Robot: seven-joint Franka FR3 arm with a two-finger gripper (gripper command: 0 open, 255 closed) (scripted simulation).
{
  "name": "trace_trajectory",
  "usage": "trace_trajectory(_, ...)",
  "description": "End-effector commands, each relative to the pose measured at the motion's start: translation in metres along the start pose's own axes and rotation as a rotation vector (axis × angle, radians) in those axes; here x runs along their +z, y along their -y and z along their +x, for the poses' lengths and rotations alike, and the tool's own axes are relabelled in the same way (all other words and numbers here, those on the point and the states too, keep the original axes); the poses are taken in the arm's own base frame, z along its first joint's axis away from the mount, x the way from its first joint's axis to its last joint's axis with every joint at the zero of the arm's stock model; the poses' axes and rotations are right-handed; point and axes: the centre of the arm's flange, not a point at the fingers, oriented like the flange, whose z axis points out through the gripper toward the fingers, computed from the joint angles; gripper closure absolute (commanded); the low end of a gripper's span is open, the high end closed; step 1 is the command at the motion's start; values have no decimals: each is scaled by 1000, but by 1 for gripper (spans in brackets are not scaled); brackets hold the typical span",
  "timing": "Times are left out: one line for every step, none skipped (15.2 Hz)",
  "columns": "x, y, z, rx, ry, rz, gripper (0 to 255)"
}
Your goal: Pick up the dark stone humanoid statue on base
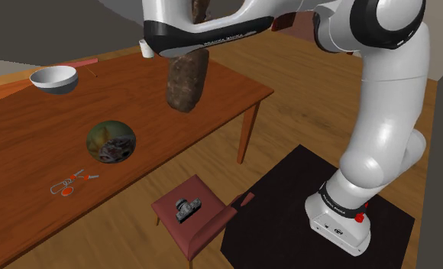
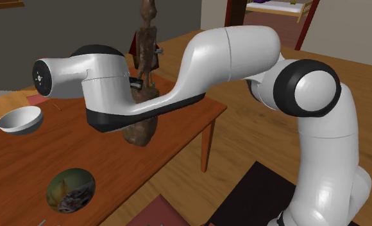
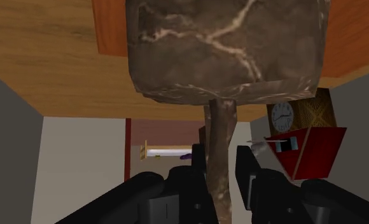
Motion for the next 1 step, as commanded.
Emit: trace_trajectory(-2, 0, 3, 3, -2, 2, 255)
